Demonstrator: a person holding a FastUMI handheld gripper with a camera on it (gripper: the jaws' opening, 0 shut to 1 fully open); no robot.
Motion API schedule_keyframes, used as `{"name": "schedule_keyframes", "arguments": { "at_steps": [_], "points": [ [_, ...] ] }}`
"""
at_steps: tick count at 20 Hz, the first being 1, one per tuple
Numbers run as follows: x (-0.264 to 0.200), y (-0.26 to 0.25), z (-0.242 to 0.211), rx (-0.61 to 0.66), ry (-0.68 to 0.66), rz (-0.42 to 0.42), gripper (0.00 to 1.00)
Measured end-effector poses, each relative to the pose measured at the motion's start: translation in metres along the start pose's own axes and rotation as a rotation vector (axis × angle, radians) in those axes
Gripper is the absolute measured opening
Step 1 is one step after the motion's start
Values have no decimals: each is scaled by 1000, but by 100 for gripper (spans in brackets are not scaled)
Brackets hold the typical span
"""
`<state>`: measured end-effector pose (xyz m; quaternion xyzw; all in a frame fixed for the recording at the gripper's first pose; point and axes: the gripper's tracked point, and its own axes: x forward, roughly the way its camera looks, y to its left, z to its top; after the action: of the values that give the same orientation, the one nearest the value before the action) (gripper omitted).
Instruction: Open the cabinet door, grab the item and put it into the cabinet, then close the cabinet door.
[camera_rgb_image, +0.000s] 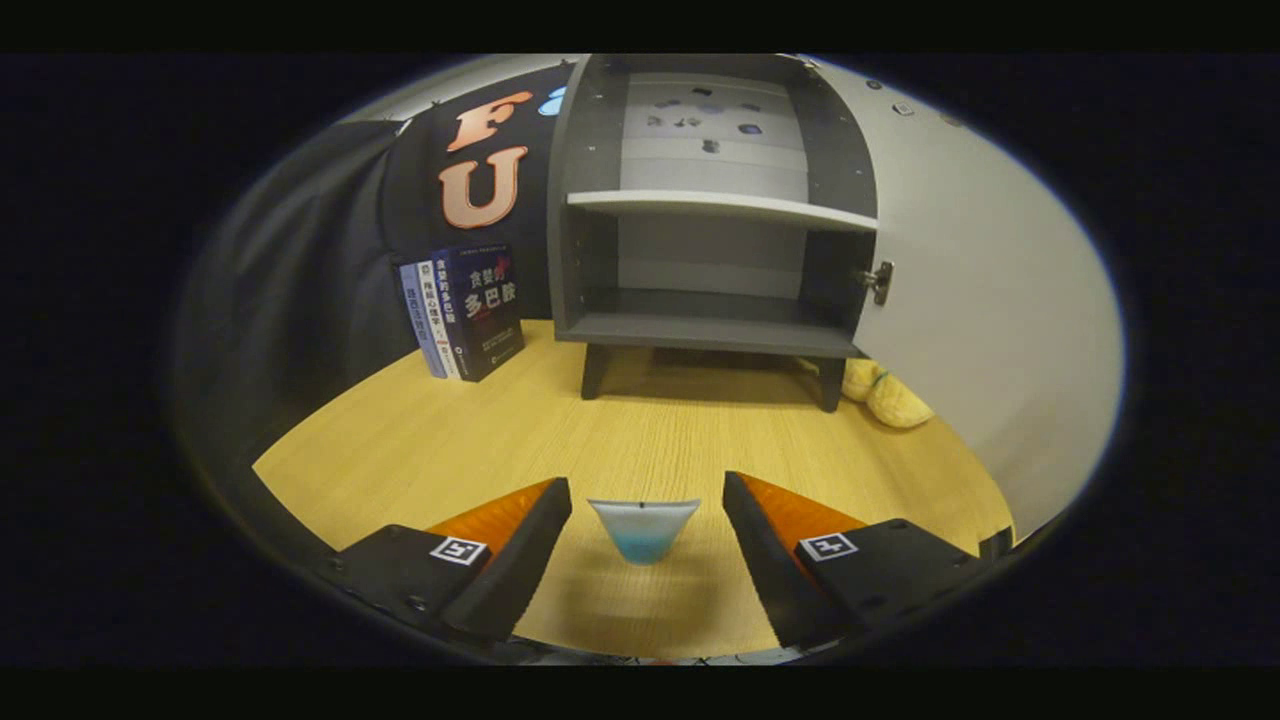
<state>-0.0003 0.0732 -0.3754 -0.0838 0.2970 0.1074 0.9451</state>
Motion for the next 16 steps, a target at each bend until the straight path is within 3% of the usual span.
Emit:
{"name": "schedule_keyframes", "arguments": {
  "at_steps": [2,4,6,7,12,16],
  "points": [
    [9,2,-16,32,37,8,98],
    [16,-3,-28,35,57,-3,87],
    [14,-3,-26,30,42,-6,64],
    [18,-3,-31,11,65,-6,58],
    [4,0,-9,8,44,24,56],
    [-21,-5,43,10,-45,26,56]
  ]
}}
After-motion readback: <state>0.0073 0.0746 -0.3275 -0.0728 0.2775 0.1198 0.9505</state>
